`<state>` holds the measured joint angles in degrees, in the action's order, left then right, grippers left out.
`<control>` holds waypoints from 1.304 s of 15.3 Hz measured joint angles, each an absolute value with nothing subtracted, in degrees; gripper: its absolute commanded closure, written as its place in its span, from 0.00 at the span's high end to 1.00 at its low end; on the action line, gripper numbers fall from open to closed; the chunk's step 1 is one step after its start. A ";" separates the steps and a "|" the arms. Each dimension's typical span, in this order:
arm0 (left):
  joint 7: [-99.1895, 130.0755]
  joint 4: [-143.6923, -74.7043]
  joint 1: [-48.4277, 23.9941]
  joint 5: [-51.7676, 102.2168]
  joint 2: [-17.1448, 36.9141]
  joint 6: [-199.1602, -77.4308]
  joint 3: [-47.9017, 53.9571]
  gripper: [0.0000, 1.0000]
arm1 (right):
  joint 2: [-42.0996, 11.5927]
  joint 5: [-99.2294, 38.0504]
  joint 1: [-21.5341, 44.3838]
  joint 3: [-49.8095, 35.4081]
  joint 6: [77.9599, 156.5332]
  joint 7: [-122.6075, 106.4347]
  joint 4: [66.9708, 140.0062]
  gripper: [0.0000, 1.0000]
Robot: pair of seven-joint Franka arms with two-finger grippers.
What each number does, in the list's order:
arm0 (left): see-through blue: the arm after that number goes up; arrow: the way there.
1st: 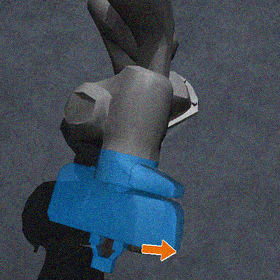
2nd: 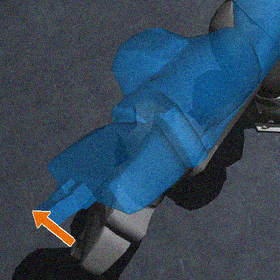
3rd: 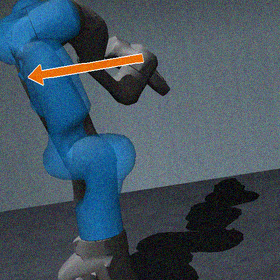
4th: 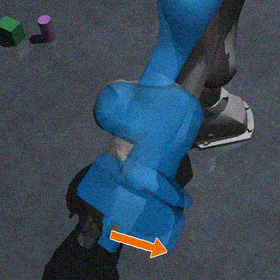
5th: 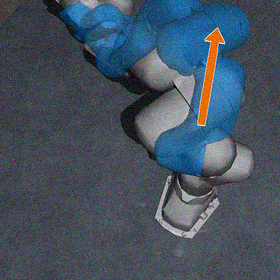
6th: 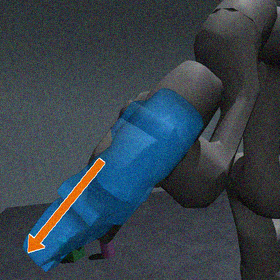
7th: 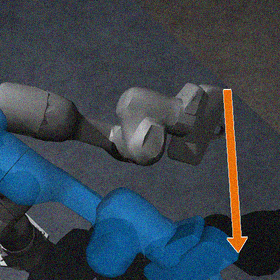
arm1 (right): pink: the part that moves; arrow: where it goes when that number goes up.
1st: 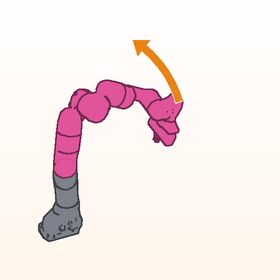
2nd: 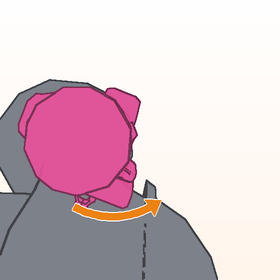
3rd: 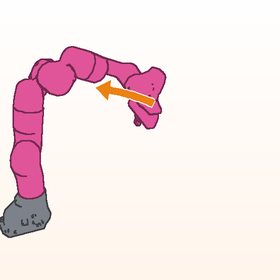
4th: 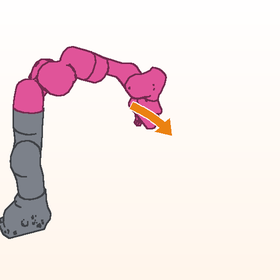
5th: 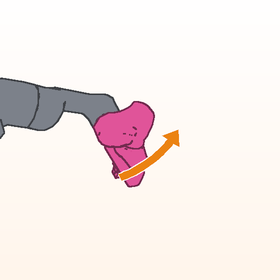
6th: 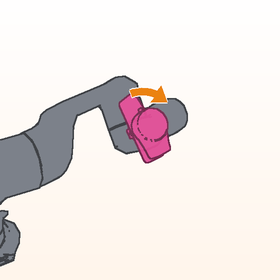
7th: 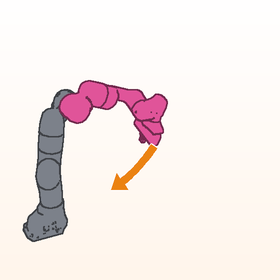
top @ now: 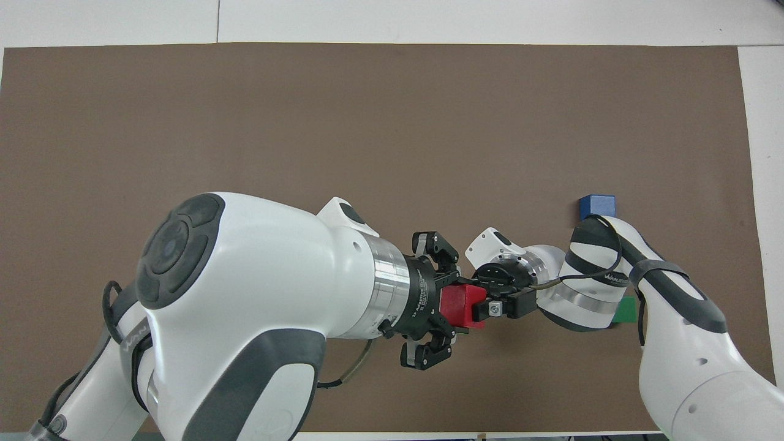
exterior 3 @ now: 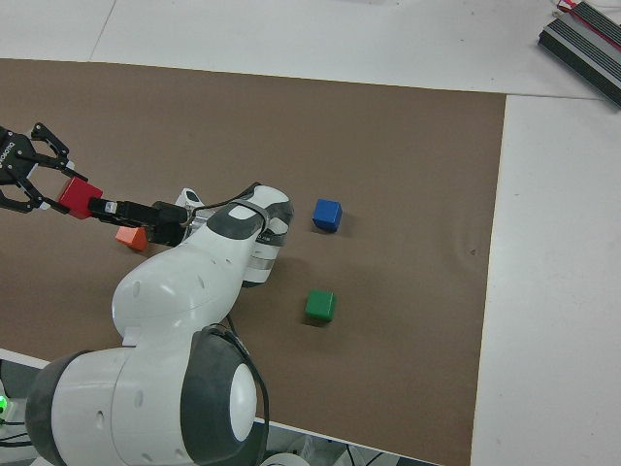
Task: Transfer red block to right arm and stack on blue block
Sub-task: 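Carry the red block toward the right gripper while it reaches in, then close the right gripper on the red block and open the left gripper, then carry the red block toward the blue block while the left gripper withdraws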
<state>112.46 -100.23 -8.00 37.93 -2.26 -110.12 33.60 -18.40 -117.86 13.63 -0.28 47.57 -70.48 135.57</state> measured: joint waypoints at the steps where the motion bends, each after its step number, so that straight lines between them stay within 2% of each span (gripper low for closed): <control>1: 112.41 -100.76 -7.99 37.93 -2.51 -109.98 33.42 0.00 | -18.40 -117.84 13.62 -0.24 47.55 -70.48 135.57 0.00; 6: 111.37 -101.48 -7.99 37.94 -3.28 -109.45 33.10 0.00 | -18.54 -117.85 14.15 -0.32 47.55 -70.37 135.68 0.00; 7: 111.37 -101.50 -7.99 37.95 -3.29 -109.45 33.03 0.03 | -18.55 -117.91 14.16 -0.34 47.63 -70.37 135.66 0.00; 8: 111.33 -101.51 -8.00 37.96 -3.31 -109.44 32.90 0.99 | -18.56 -118.07 14.18 -0.40 47.80 -70.37 135.57 0.00; 11: 111.68 -101.35 -8.12 37.80 -4.21 -107.72 29.29 1.00 | -18.60 -119.29 14.41 -0.53 49.46 -70.26 134.92 0.00; 13: 108.40 -99.43 -7.87 37.00 -5.67 -101.23 20.88 1.00 | -18.60 -119.27 14.53 -0.53 49.37 -70.53 135.05 0.00; 16: 92.15 -95.75 -6.74 36.66 -6.75 -89.43 7.63 1.00 | -18.32 -119.27 14.64 -0.53 50.63 -70.53 135.00 0.00; 20: 65.73 -95.66 -5.49 26.05 -6.53 -87.81 0.55 1.00 | -14.66 -119.19 14.61 -0.50 59.80 -68.01 134.54 0.00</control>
<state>65.73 -95.66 -5.49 26.05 -6.53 -87.81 0.55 -14.66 -119.19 14.61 -0.50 59.80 -68.01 134.54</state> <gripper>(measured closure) 0.000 0.436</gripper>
